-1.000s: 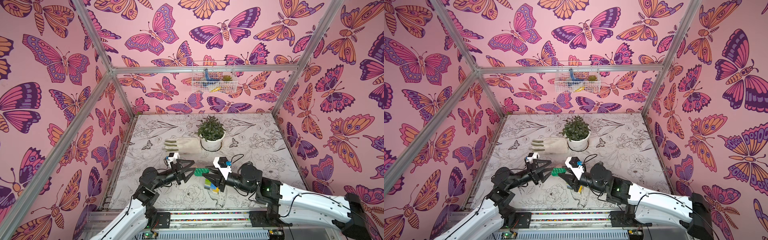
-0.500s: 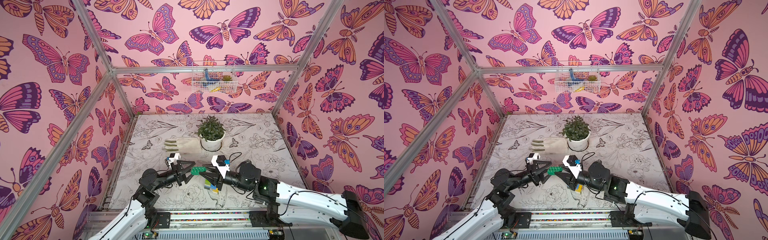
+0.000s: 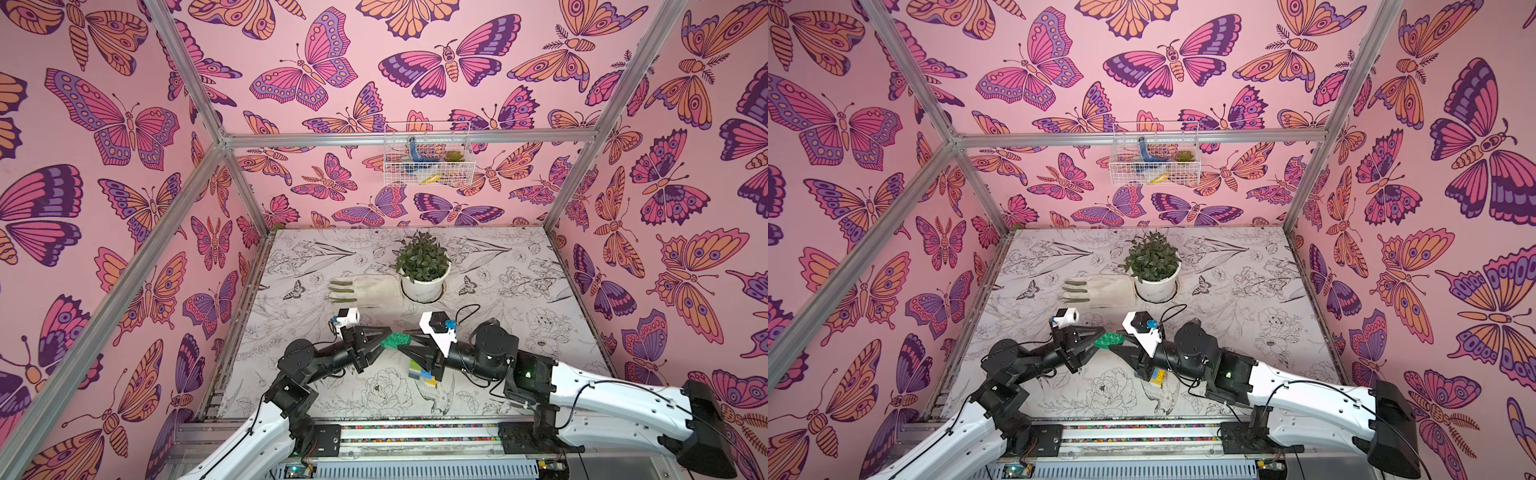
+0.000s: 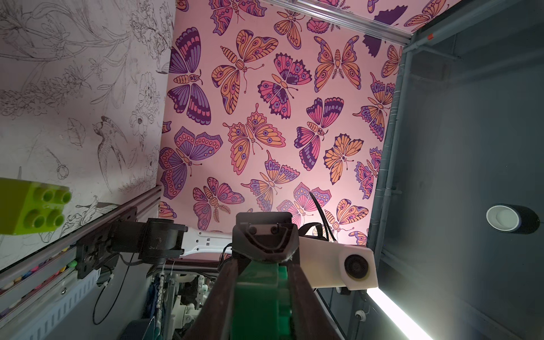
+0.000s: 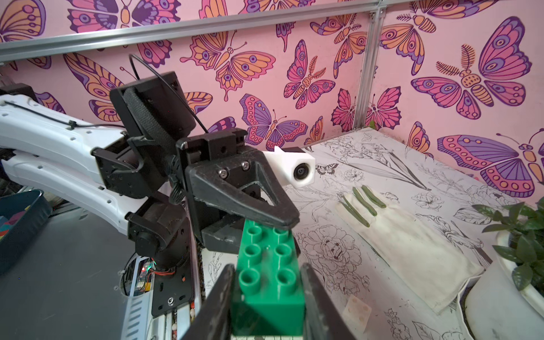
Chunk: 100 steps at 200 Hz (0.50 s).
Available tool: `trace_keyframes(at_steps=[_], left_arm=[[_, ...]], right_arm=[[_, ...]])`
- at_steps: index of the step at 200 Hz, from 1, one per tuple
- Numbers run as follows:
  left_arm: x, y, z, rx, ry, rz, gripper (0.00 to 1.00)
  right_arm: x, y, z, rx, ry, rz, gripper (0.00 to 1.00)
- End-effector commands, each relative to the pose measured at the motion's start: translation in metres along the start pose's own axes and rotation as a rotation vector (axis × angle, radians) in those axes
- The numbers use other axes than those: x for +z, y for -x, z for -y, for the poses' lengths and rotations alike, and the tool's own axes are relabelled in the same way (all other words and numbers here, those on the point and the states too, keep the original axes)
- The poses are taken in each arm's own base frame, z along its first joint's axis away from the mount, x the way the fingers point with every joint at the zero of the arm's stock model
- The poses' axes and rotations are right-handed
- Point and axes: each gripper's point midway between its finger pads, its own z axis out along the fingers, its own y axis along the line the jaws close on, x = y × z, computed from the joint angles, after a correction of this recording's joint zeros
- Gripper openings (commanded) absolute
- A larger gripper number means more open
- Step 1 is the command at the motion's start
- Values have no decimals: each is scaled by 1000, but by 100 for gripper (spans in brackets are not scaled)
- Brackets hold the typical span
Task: Assemble a giraffe with lego
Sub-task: Pick up the lego brick from the center of the board.
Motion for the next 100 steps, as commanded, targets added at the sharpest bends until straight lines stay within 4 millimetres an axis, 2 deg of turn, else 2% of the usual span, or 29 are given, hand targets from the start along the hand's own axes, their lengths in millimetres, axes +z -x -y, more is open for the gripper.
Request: trace_keyframes(at_steps=[1, 8, 24, 32, 44, 67, 100], left_arm=[[1, -11, 12, 160, 56, -43, 0], [1, -11, 13, 196, 89, -42, 0], [4, -12, 11, 274, 154, -64, 0], [7, -12, 6, 302, 188, -89, 0], [11, -10, -4, 322, 234, -118, 0], [18, -4, -16, 363, 268, -146, 0], [19, 3, -43, 384, 292, -160, 0]], right_arm=[[-15, 6, 13, 17, -78, -33, 55], [-20, 4, 17, 26, -105, -47, 62], [-42, -1, 24, 37, -157, -100, 67], [-55, -4, 25, 45, -172, -120, 74], [-73, -6, 26, 66, -187, -134, 100], [-97, -17, 33, 151, -234, -179, 99], [-99, -34, 60, 319, -406, -270, 99]])
